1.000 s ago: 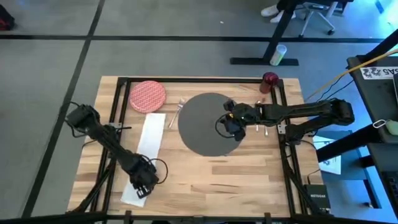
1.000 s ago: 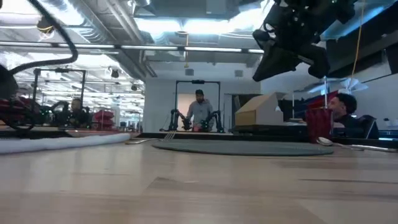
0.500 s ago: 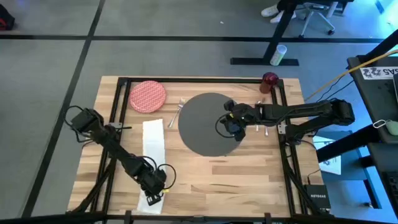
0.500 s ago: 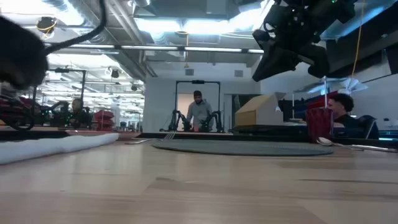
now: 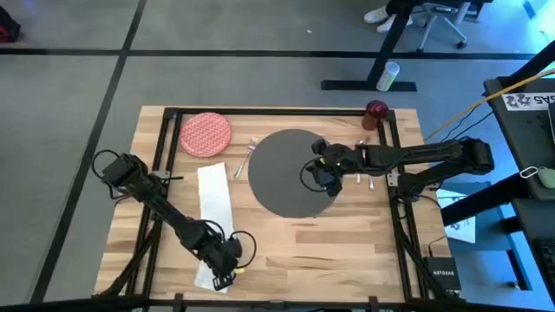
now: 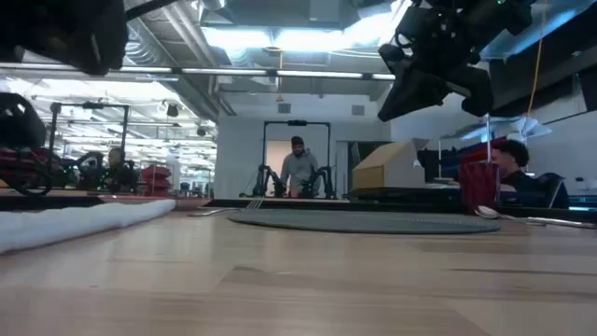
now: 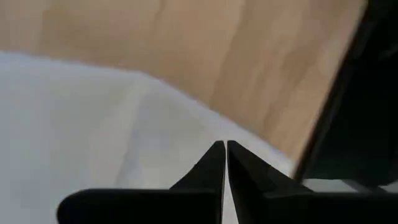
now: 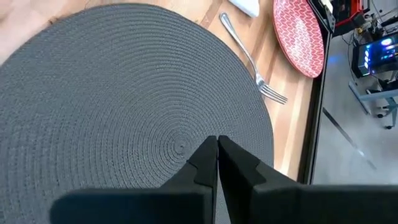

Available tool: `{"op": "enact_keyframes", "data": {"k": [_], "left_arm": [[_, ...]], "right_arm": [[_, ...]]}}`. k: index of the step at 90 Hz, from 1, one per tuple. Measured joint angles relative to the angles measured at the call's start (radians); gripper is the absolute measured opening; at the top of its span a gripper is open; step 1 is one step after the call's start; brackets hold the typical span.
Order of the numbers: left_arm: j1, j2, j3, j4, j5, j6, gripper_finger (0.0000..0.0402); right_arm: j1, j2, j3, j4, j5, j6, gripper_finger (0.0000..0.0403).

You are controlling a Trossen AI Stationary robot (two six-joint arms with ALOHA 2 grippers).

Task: Set table place
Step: Fold the white table napkin

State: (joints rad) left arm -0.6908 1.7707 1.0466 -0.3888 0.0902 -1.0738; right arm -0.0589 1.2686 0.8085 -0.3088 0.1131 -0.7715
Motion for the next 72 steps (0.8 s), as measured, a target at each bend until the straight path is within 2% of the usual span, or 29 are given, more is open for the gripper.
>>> {"op": "enact_keyframes", "data": {"k": [22,48,60,72], "left_arm": [[-0.070,0.047,0.001,0.030,0.001,-0.033,0.0000],[-0.102,0.145,0.013,0.233,0.060,-0.071,0.0000],[-0.110,0.154,0.082,0.146,0.049,-0.015,0.0000],[-0.110,0.154,0.202,-0.075,0.045,0.040,0.0000]], "right_arm": [[0.000,0.000,0.000,0.001,0.000,-0.019,0.0000],[0.000,0.001,0.000,0.001,-0.001,-0.019,0.0000],[0.000,0.001,0.000,0.001,-0.001,-0.019,0.0000],[0.000,0.001,0.000,0.002,-0.001,-0.022,0.0000]]}}
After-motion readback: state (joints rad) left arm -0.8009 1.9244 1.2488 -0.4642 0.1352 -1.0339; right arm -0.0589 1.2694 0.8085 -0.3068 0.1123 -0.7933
